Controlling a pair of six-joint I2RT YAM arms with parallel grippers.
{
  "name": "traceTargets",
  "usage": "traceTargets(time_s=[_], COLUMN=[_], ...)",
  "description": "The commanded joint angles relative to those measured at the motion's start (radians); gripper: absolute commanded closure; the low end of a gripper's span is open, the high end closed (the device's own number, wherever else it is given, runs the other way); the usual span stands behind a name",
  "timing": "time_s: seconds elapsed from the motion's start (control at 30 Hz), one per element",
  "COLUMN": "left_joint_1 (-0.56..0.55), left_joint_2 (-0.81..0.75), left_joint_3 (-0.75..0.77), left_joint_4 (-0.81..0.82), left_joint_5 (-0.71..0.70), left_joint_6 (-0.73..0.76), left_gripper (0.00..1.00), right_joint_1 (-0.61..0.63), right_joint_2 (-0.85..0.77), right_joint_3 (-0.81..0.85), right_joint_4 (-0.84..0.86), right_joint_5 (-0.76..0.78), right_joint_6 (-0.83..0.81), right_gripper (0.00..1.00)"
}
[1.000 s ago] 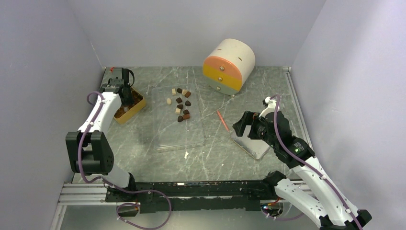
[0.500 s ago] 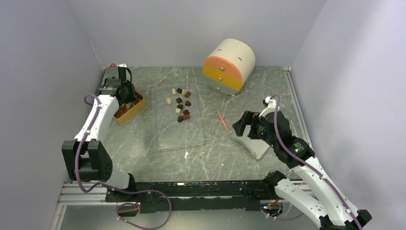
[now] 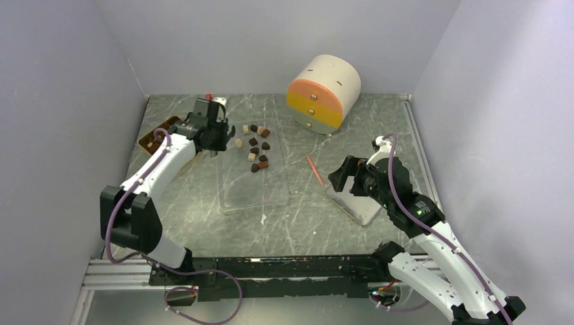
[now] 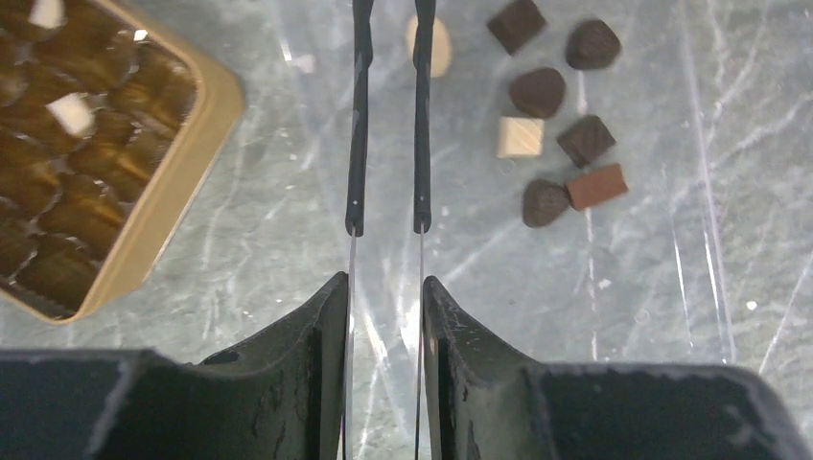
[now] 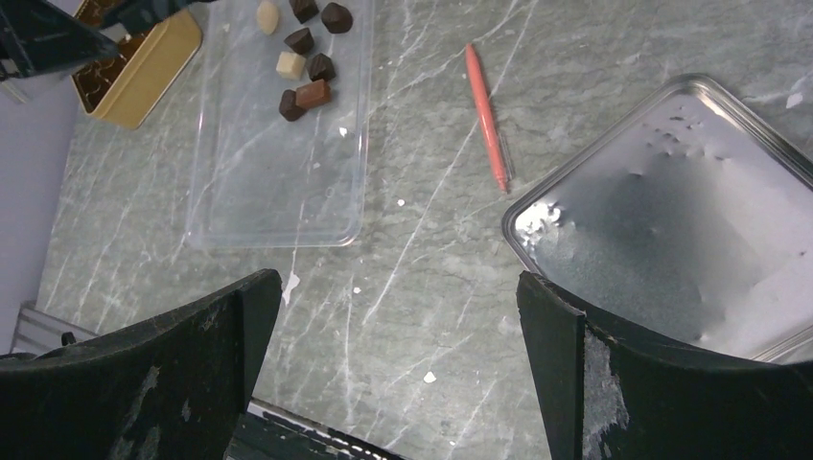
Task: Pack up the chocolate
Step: Place the fake chocolate in the packing box, then pick up the fake chocolate from the plate.
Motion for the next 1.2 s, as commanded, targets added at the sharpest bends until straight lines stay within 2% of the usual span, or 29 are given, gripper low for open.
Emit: traceTargets(time_s=[0.0, 0.2, 0.5, 1.17], left_joint_1=[-0.063, -0.103, -0.12, -0.121], left_joint_2=[0.016, 0.072, 0.122, 0.192], left_joint_3=[0.028, 0.026, 0.038, 0.069], left_joint_4=[0.023, 0.03, 0.039, 0.016], left_joint_5=[-0.003, -0.032, -0.079, -0.077], left_joint_6=[0.006, -0.004, -0.015, -0.035], left_gripper=[0.65, 0.6, 0.6, 0.63], right_joint_1=[0.003, 0.003, 0.003, 0.003], right_joint_2=[-0.004, -0.007, -0.017, -0.019], right_joint_3=[0.006, 0.004, 0.001, 0.018], right_joint_4=[0.053, 0.05, 0.047, 0.034], right_joint_5=[-0.014, -0.013, -0.004, 0.016], right_joint_6=[0.013, 0.015, 0.012, -0.008], right_gripper=[0.01, 0.01, 0.01, 0.01])
